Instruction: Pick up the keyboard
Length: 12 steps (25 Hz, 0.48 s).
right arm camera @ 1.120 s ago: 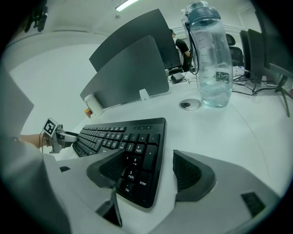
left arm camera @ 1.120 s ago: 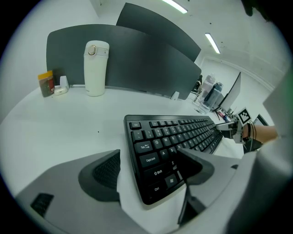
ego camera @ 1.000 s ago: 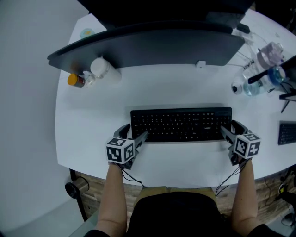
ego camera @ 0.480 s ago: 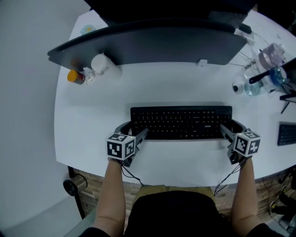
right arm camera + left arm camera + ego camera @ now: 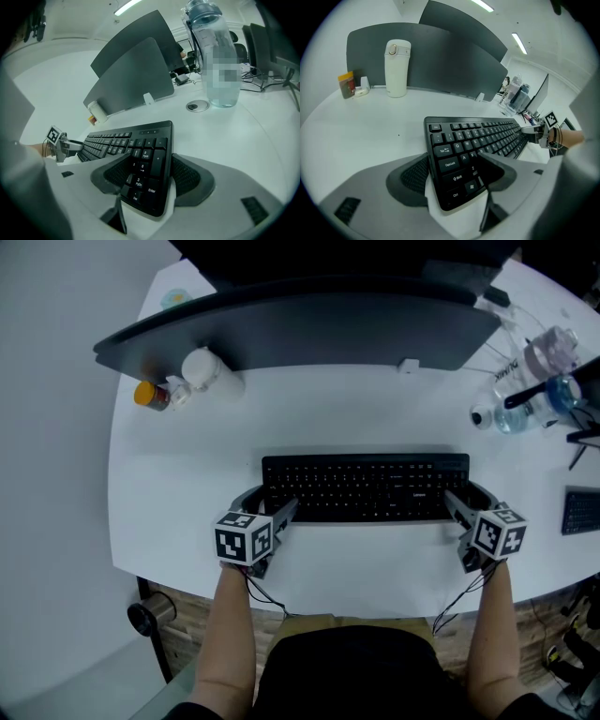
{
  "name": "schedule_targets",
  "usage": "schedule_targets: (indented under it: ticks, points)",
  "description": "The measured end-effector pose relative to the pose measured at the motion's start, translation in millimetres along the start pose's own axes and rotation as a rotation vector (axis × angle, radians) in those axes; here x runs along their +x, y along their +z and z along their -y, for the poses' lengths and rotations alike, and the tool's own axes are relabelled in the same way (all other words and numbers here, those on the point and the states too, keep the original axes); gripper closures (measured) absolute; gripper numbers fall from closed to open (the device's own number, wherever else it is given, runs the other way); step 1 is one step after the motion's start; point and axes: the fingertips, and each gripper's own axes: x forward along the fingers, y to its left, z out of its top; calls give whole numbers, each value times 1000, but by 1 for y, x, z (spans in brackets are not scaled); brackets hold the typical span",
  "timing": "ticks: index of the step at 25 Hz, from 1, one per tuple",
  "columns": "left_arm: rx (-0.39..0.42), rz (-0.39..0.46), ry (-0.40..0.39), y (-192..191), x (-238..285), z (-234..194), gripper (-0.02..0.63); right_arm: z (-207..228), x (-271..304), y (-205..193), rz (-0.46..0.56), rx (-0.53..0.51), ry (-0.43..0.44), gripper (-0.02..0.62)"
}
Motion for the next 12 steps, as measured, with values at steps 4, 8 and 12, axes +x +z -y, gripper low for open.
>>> schedule_targets:
  ticks: [4,8,12]
  points:
    - [-2,-1,1,0,0,0,279,0,0,0,1,-2,-3,308]
    - [-6,-3,5,0,-1,0,279,0,1,0,-12,-20,-16,308]
    - [-9,-4,9,0,0,-1,279,0,2,0,-24,-40,-28,307]
